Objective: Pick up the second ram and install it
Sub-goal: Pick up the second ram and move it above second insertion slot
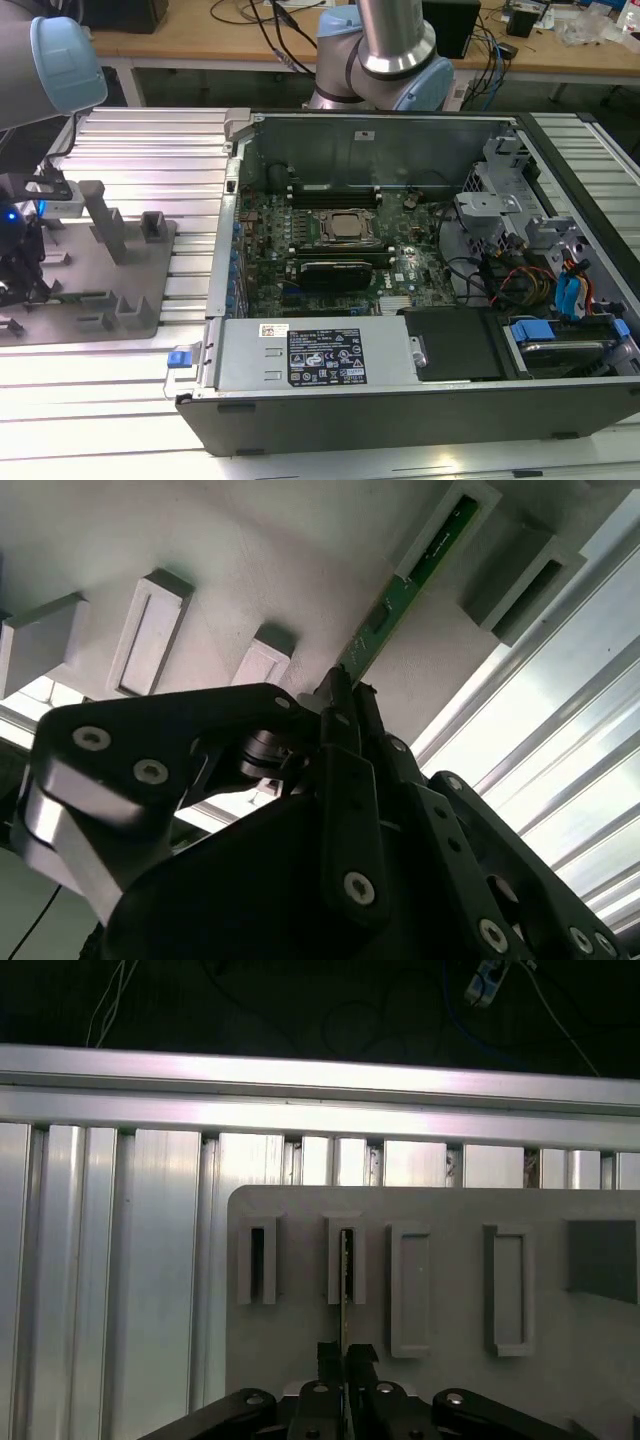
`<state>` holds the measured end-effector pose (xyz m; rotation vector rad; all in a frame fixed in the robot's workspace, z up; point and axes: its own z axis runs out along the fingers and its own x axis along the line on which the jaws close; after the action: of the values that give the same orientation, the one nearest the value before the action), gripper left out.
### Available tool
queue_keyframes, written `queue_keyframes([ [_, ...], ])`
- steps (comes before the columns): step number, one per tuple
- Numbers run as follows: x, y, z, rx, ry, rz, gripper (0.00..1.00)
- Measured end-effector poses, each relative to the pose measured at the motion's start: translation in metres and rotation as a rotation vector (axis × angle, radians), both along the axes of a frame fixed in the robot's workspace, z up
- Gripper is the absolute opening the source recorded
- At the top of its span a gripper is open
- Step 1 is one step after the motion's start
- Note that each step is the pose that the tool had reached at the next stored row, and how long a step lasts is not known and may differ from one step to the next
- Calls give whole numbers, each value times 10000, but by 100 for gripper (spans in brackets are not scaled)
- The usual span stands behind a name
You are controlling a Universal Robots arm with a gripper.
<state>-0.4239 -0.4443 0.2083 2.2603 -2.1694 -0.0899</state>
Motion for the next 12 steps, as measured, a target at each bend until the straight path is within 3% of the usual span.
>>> queue_keyframes([
  [1,0,0,0,0,0,0,9],
  [6,0,0,3,-1,0,1,9],
  [12,0,0,257,8,1,0,9],
])
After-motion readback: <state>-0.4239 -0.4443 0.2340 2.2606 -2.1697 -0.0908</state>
